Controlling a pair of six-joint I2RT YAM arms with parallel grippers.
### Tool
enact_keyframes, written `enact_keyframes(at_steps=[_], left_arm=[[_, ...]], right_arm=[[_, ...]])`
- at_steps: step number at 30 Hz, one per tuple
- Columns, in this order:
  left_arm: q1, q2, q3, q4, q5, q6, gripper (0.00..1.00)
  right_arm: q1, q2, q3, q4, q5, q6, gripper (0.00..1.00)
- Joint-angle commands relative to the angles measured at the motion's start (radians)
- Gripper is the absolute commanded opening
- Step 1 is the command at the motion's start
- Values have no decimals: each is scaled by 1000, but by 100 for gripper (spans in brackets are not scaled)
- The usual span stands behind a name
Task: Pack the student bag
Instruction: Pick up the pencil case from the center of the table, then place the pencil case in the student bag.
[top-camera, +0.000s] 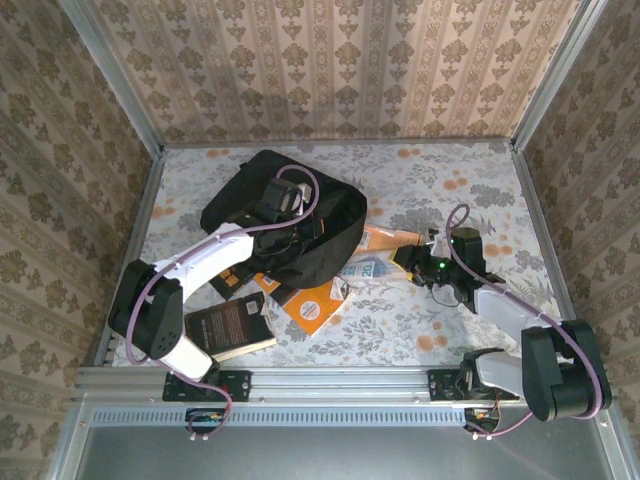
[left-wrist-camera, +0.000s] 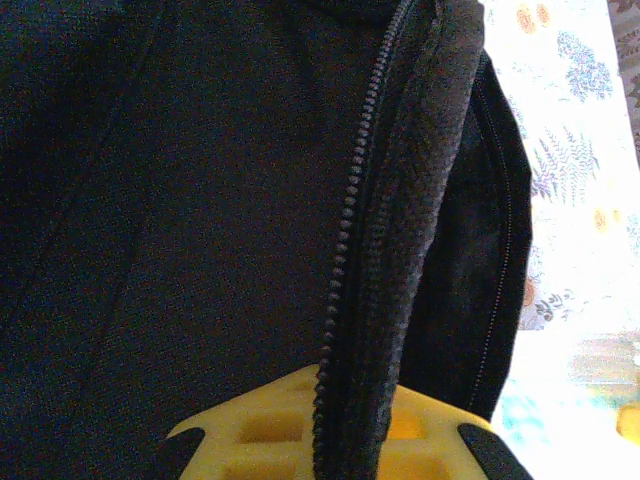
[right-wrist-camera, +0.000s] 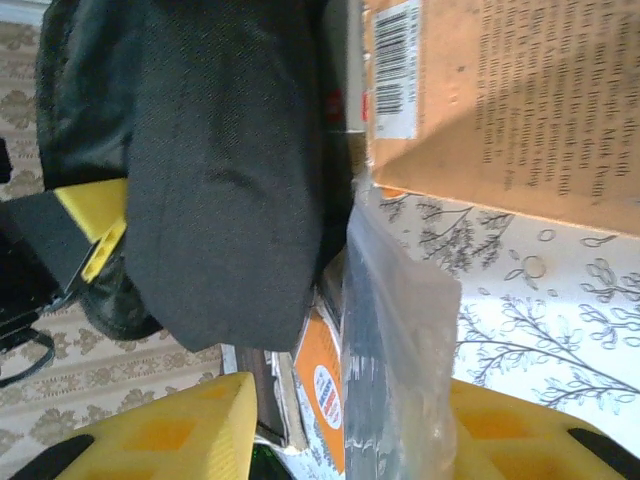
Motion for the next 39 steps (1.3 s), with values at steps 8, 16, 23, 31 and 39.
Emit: enact_keyframes(at_steps=[8,16,23,31,39], left_arm=[[26,-61,45,-53,24,50,0],[128,-161,164,-166,35,124,0],[165,-202,301,-288,-1,242,0],[216,-206,317,-288,13,267,0],[225,-182,342,-238,35,241,0]], right_arm=[[31,5,102,-253,151,-166,12],[32,-213,201,-577,294,-270,7],[31,-345,312,-704,288,-261,7],[43,-341,583,-883,288,-315,7],[116,-244,674,-706,219,-135,7]])
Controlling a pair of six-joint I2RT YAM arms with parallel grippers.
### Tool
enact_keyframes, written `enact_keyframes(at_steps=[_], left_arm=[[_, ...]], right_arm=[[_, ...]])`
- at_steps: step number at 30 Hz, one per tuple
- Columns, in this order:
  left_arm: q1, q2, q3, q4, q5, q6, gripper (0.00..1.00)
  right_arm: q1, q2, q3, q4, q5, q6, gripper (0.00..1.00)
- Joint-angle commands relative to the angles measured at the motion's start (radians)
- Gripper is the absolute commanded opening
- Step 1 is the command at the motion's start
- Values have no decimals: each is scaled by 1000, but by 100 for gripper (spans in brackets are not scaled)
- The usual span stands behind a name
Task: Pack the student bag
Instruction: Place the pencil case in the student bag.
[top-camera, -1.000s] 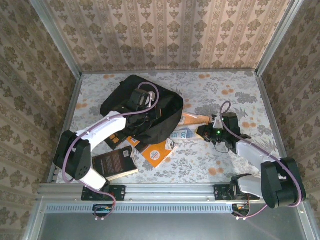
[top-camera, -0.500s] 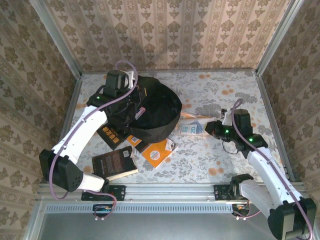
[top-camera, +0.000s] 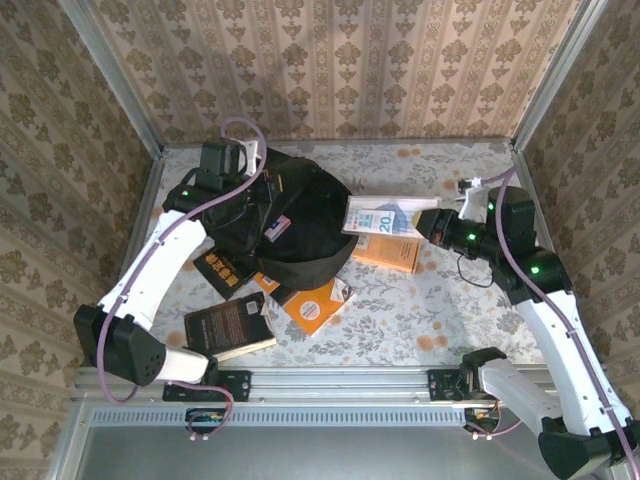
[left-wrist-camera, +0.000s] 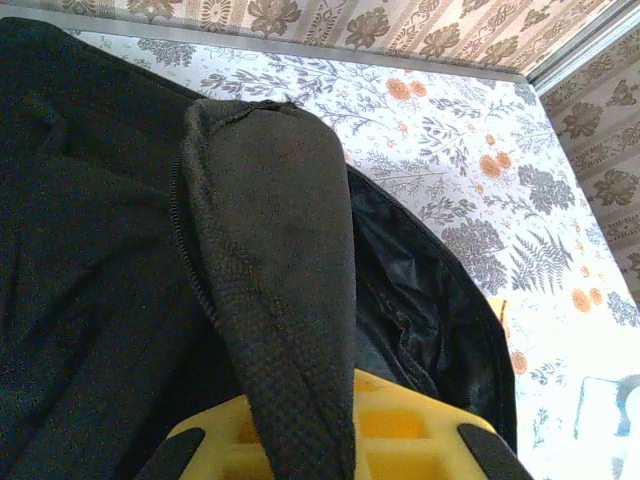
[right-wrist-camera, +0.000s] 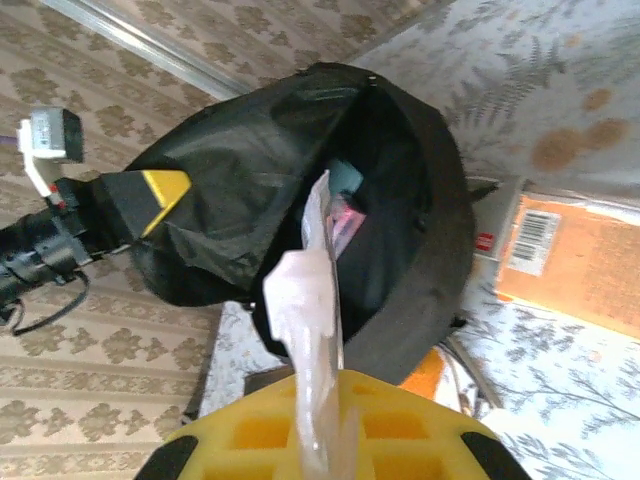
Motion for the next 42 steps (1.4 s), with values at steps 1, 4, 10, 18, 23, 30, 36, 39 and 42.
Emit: enact_keyframes(at_steps=[1,4,10,18,23,30,36,39,42], left_arm=[[7,3,68,75,27,-1,0],[7,17,101,83,35,-12,0],[7,29,136,106,58,-36,0],[5,42,126,137,69,-61,0],[10,60,148,146,68,-81,0],[28,66,170,178,60,-117,0],[56,83,176,196,77,-145,0],[74,85,167,195,75,-142,0],[100,81,141,207,59,-151,0]], right_arm=[[70,77,16,111,-18,126,5],[173,207,73,118,58,173,2],[300,445,160,274,183,281,2],[384,772,334,473,162,428,4],[451,937,469,459,201,484,14],[501,1111,517,576,258,588,23],[512,1216,658,493,199,455,72],[512,1146,685,337,259,273,84],[506,1048,652,271,303,126,88]])
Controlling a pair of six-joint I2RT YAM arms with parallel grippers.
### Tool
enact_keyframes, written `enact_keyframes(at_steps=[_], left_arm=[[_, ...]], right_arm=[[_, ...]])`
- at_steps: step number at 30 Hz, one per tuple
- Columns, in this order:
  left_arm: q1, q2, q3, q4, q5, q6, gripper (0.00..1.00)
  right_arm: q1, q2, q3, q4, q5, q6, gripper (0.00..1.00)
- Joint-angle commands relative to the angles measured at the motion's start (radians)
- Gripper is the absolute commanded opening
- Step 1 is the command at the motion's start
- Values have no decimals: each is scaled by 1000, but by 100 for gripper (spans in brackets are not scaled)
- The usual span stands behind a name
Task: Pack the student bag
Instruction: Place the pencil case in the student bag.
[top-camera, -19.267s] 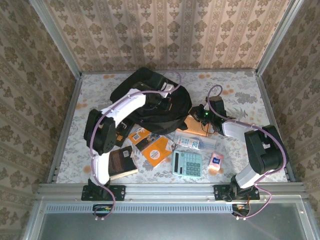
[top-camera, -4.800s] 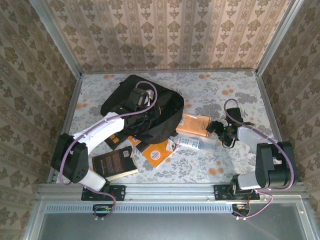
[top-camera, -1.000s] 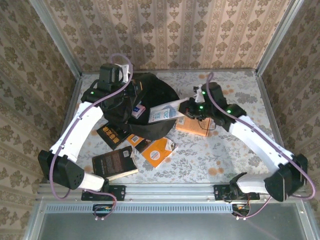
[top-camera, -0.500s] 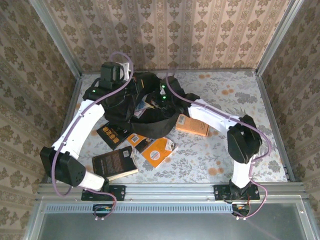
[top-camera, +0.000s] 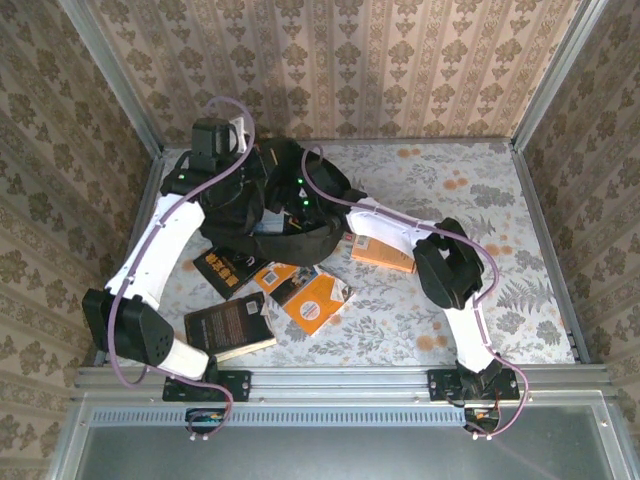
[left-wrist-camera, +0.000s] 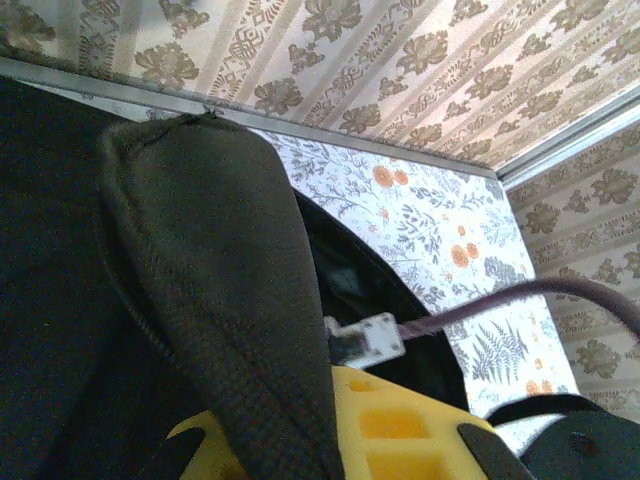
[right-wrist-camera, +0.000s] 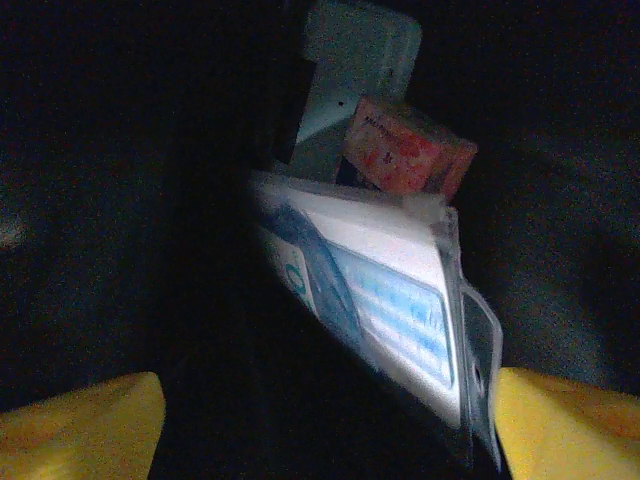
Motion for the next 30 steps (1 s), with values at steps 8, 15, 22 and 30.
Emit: enact_keyframes(at_steps=[8,15,22,30], left_arm=[[157,-23,0,159,5,-107,0],[196,-38,-54,181,3,-128,0],[187,-57,-157,178,-33,-167,0],[181,-84,-292,220,-61,-197,0]], right_arm=[[-76,-366,-184,-84,12,-337,88],[-220,-425,-338,-23,-88,-304,88],[-241,-188,-126,-334,29,-547,88],[-140,0,18,-515,315,-1118,98]])
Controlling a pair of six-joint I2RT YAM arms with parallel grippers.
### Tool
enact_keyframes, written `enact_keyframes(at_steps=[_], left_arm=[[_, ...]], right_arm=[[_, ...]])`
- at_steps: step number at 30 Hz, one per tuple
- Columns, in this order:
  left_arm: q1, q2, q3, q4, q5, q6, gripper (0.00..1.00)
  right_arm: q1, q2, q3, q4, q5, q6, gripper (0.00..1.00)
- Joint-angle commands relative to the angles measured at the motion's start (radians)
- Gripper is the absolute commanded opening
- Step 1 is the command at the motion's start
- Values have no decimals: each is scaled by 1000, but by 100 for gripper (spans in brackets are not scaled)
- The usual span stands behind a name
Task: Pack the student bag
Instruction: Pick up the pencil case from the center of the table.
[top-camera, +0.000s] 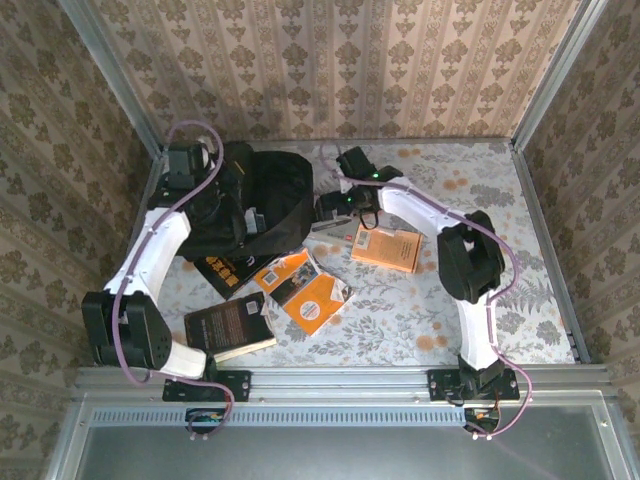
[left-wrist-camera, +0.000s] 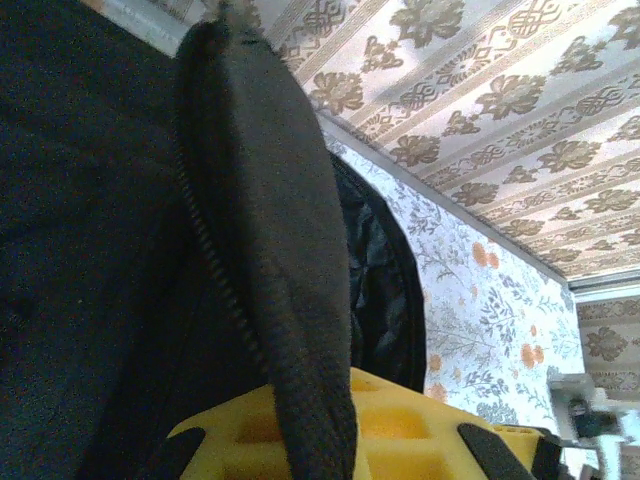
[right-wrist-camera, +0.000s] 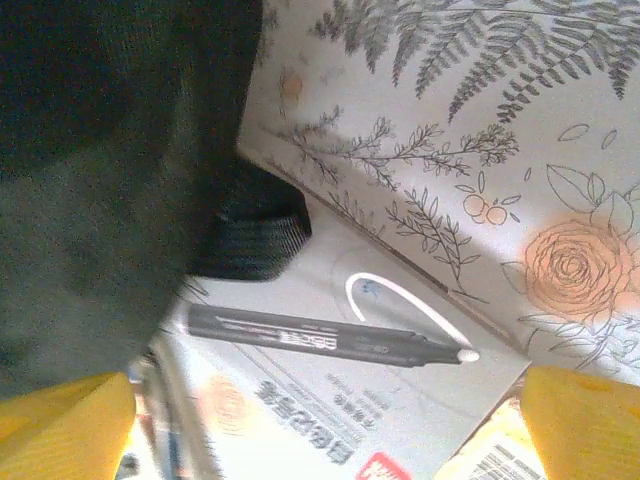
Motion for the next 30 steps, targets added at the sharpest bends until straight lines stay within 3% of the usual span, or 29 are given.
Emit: enact_keyframes(at_steps=[1,6,13,23,30], left_arm=[[-4,-40,-32,53,-24,-23,0],[-2,-31,-58,84,6,-38,0],[8,-27,-76,131,77,-82,0],[28,5,-88,184,143,-135,0],[31,22,-96,208,169,-152,0]], right_arm=[[44,0,-53,-30,111,-368,98],[49,-74,-251,202,10,-694,100],[33,51,-79,18,102,-863,100],[-4,119,-6,-29,118,-920,100],[-19,203,59,-80,43,-878,100]])
